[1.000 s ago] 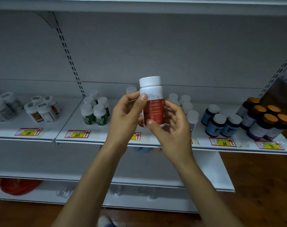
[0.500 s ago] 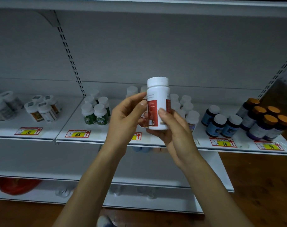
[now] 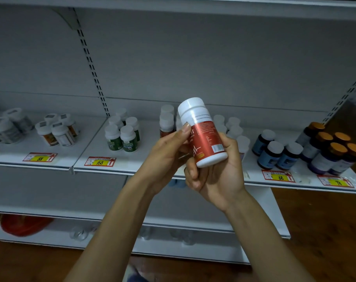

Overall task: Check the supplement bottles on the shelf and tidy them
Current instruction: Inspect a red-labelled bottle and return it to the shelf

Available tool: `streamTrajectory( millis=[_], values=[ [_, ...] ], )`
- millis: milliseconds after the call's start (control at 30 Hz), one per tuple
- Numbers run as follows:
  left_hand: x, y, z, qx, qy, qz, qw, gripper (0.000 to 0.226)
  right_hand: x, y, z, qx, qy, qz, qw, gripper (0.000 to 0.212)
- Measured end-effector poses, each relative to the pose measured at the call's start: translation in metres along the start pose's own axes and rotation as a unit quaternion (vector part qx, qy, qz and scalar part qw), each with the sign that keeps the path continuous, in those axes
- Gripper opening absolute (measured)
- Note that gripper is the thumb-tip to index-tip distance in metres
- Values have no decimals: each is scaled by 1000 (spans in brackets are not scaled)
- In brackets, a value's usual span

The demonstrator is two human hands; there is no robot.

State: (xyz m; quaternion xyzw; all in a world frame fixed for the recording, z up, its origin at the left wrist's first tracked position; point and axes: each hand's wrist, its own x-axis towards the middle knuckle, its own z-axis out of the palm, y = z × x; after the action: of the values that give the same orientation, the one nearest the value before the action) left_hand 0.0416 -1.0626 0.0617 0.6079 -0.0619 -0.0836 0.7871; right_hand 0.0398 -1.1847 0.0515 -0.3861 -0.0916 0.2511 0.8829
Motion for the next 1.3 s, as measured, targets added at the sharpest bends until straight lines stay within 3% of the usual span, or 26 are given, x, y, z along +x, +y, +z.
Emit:
streamTrajectory(
  millis=[200, 367, 500, 600, 733, 833, 1067, 1300],
  values=[
    [5, -1, -7, 41, 116, 23, 992, 51, 2, 2, -6, -119, 103, 52, 986, 65],
    [0, 1, 6, 73, 200, 55, 975, 36, 3, 13, -9, -195, 185, 53, 962, 49],
    [-4, -8, 7, 156, 194, 122, 961, 52, 4, 16, -10, -181, 213, 43, 959, 39],
    [-7, -16, 2, 258, 160, 218, 928, 56, 5, 15, -12, -154, 197, 10, 968, 32],
    [-12, -23, -4, 264, 130, 265, 918, 66, 5, 5, -17, -126, 186, -45, 973, 31],
    [-12, -22, -5, 247, 131, 262, 924, 64, 4, -3, -18, -182, 171, -68, 966, 31],
    [-3, -2, -14, 158, 236, 155, 946, 52, -9, 11, -9, -347, 85, -88, 930, 33],
    [-1, -7, -19, 101, 228, 56, 967, 35, -2, 17, -7, -266, 126, -37, 955, 40]
  ],
)
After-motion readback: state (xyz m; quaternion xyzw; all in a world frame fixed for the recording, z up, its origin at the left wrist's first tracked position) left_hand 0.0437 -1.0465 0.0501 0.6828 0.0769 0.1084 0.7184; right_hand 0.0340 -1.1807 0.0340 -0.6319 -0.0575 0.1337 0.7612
